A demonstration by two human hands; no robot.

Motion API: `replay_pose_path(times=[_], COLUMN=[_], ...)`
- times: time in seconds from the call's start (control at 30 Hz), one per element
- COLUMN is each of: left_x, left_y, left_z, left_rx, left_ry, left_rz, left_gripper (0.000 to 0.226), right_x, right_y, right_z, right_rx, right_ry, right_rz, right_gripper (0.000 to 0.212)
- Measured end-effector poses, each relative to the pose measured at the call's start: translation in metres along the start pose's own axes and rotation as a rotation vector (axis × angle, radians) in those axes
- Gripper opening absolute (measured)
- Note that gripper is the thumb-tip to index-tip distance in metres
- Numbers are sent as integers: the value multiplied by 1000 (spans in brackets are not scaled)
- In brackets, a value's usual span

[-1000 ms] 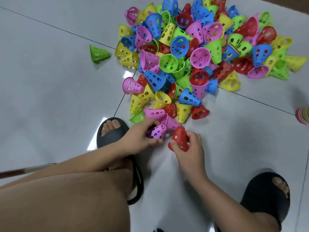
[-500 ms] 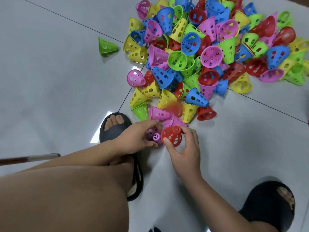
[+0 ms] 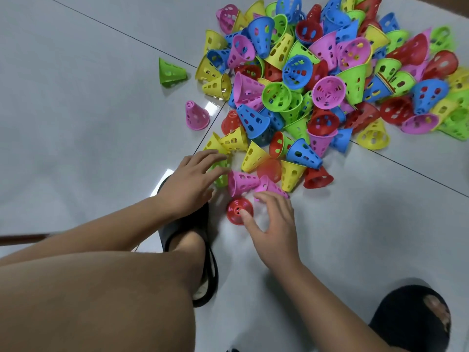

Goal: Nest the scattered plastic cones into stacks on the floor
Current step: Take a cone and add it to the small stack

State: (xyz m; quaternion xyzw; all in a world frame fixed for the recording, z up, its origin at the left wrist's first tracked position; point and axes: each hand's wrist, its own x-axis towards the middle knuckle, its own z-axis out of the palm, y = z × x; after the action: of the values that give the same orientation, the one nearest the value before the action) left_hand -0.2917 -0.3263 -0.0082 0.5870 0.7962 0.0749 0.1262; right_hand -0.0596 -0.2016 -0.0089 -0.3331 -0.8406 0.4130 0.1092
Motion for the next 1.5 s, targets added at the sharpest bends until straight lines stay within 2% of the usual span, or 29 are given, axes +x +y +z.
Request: replay_pose_path(times=[0.1, 0.2, 0.3, 0.47, 0.63, 0.83, 1.0, 1.13, 1.23, 1.5], left_x=[10, 20, 22, 16, 12, 4, -4, -5, -5, -8], left_y=[-8, -19, -24, -28, -24, 5, 46, 62, 59, 48], left_z=[1, 2, 5, 7, -3, -20, -29, -23, -15, 18], left_rx=[72, 129, 186, 201, 86, -166, -358, -404, -413, -352], left_ry=[14, -4, -24, -17, 60, 224, 173, 69, 31, -52], left_rz=[31, 15, 19, -29, -169, -256, -161, -41, -13, 56], left_gripper=[62, 63, 55, 54, 59, 52, 53, 54, 54, 57], right_x=[8, 19, 29, 41, 44, 36, 38, 42, 49, 38], right_y=[14, 28, 37, 45, 54, 43, 30, 16, 9, -6], right_z=[-11, -20, -21, -14, -9, -27, -42, -56, -73, -99], right_rx=[-70, -166, -279, -400, -367, -105, 28, 49, 54, -165], right_ry=[43, -20, -122, -246, -242, -166, -62, -143, -194, -473], right_rz=[2, 21, -62, -66, -29, 100, 115, 79, 33, -93], right_gripper=[32, 53, 73, 90, 79, 79, 77, 76, 74, 78])
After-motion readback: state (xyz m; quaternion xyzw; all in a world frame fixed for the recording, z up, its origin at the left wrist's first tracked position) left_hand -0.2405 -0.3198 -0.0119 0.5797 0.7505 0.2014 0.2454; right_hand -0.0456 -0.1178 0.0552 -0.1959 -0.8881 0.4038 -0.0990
